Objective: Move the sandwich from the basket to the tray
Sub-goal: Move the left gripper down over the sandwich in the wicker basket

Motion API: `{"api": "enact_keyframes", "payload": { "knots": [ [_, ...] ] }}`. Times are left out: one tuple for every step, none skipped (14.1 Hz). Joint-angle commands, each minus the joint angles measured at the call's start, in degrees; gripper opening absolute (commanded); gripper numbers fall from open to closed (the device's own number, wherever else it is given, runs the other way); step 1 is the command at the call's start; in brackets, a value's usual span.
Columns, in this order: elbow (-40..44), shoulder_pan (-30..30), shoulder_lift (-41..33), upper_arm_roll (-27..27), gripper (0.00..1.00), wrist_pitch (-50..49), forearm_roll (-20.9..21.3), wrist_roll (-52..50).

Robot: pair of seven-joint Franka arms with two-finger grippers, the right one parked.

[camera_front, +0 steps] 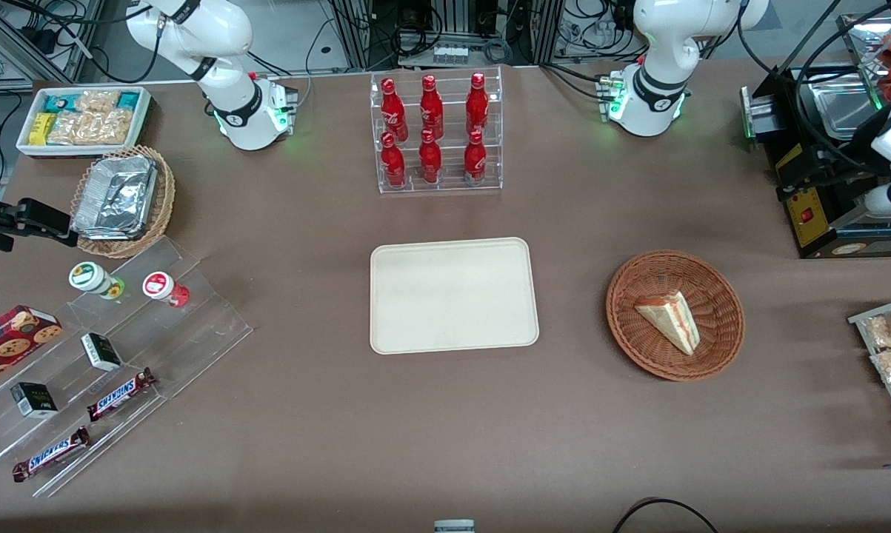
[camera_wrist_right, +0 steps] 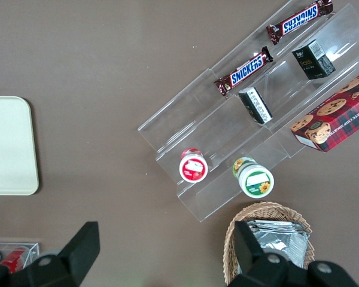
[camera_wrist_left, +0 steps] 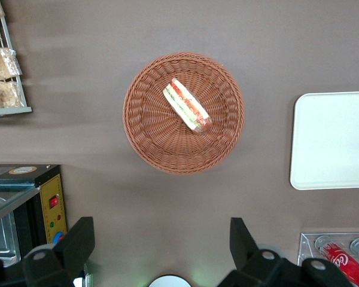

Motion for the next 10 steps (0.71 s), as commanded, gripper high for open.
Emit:
{"api": "enact_keyframes", "payload": {
  "knots": [
    [1.47,-0.7,0.3,0.74,1.0,-0.76,0.81,0.43],
    [1.55,-0.53,0.39,0.65,1.0,-0.76,0.73,-0.01],
    [1.29,-0.79,0.74,0.65,1.0,-0.41,0.9,-0.1],
    [0.25,-0.88,1.09,0.65,1.0,0.64,1.08,-0.19],
    [-1.59,-0.88,1.53,0.65,1.0,2.04,1.17,-0.36],
    [-4.48,-0.96,1.44,0.65,1.0,4.32,1.17,-0.45],
    [-8.77,-0.96,0.83,0.65,1.0,7.99,1.17,-2.11],
    [-12.47,-0.96,0.31,0.56,1.0,12.03,1.08,-5.34],
    [-15.47,-0.96,0.13,0.48,1.0,15.38,0.91,-7.98],
    [-18.28,-1.05,0.47,0.39,1.0,18.72,0.73,-11.06]
  ]
}}
